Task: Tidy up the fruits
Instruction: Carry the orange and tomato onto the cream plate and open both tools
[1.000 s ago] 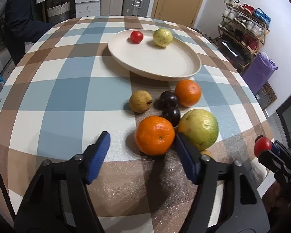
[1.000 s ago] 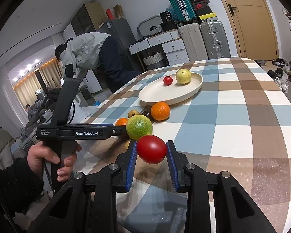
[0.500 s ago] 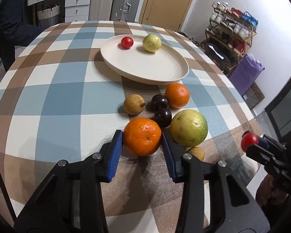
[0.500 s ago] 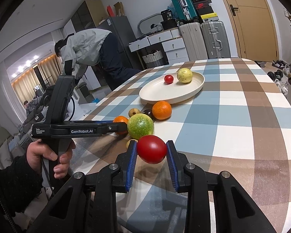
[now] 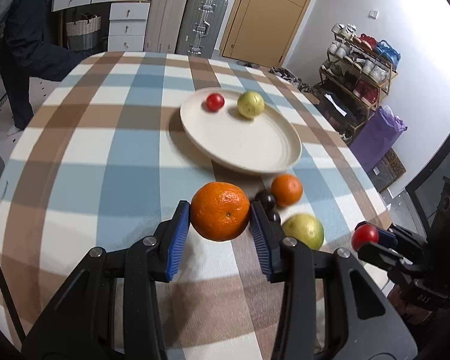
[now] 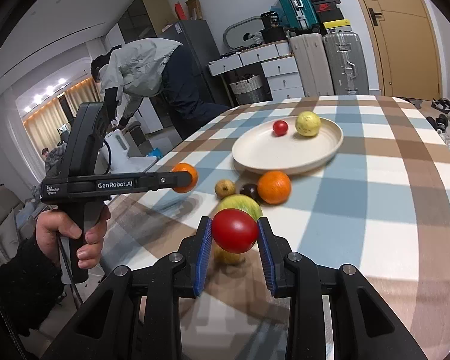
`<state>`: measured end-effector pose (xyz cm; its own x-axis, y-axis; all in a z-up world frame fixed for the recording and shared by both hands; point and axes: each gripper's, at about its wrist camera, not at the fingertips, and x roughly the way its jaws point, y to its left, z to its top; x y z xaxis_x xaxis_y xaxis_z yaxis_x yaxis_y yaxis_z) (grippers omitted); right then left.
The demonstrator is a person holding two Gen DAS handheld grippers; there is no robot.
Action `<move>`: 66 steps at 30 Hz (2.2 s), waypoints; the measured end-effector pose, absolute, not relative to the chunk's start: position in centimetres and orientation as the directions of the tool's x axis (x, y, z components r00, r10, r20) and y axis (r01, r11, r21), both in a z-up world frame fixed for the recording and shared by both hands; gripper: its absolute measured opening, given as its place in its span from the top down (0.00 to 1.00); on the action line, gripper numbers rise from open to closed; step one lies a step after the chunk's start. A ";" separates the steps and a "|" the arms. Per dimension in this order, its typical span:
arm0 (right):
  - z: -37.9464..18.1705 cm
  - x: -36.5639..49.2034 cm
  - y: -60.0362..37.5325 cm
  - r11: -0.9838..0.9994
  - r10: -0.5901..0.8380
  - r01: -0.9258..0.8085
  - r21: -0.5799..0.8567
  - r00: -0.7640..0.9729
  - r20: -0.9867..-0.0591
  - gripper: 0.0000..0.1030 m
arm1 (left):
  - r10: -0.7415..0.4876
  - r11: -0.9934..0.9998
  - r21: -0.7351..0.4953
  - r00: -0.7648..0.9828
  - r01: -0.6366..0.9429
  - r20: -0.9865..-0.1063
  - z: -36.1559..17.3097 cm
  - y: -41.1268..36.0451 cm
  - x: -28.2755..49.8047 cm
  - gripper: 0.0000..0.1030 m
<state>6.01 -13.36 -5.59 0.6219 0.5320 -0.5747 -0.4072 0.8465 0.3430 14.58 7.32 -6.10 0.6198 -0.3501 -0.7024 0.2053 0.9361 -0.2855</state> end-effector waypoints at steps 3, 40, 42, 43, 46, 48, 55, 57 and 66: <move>-4.7 7.4 -12.9 0.844 0.536 -0.418 0.337 0.625 -0.567 0.70 | -0.353 0.935 -0.289 0.629 0.207 -0.693 -4.9 7.4 15.7 0.63; -7.4 28.8 -10.1 0.874 0.436 -0.452 0.177 0.573 -0.694 0.70 | -0.329 0.944 -0.269 0.521 0.190 -0.788 -6.6 2.8 35.4 0.63; -7.7 29.2 -10.0 0.873 0.438 -0.453 0.179 0.568 -0.697 0.70 | -0.339 0.941 -0.277 0.510 0.195 -0.791 -7.0 2.8 35.9 0.63; -7.8 29.3 -9.9 0.872 0.439 -0.455 0.179 0.567 -0.697 0.70 | -0.337 0.941 -0.273 0.505 0.198 -0.795 -7.1 2.7 36.2 0.63; -8.1 29.6 -9.7 0.872 0.439 -0.456 0.178 0.568 -0.696 0.70 | -0.342 0.939 -0.280 0.492 0.198 -0.800 -7.6 2.7 36.9 0.63; -8.3 29.9 -9.5 0.871 0.440 -0.458 0.178 0.564 -0.699 0.70 | -0.343 0.939 -0.288 0.483 0.187 -0.806 -8.1 2.8 37.4 0.63; -9.1 30.3 -9.2 0.884 0.412 -0.440 0.159 0.571 -0.710 0.69 | -0.357 0.934 -0.305 0.480 0.185 -0.801 -8.5 3.1 38.2 0.63; -9.1 30.2 -9.3 0.884 0.416 -0.436 0.166 0.575 -0.705 0.64 | -0.361 0.932 -0.304 0.488 0.195 -0.794 -8.1 3.0 38.1 0.61; -6.5 26.7 -11.1 0.888 0.435 -0.419 0.190 0.629 -0.644 0.49 | -0.372 0.928 -0.313 0.524 0.201 -0.767 -5.6 3.7 35.5 0.54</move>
<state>26.74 -11.13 -6.51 0.6288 0.4351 -0.6444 -0.4194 0.8877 0.1901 35.46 3.74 -5.55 0.5236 -0.3716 -0.7667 0.2009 0.9283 -0.3128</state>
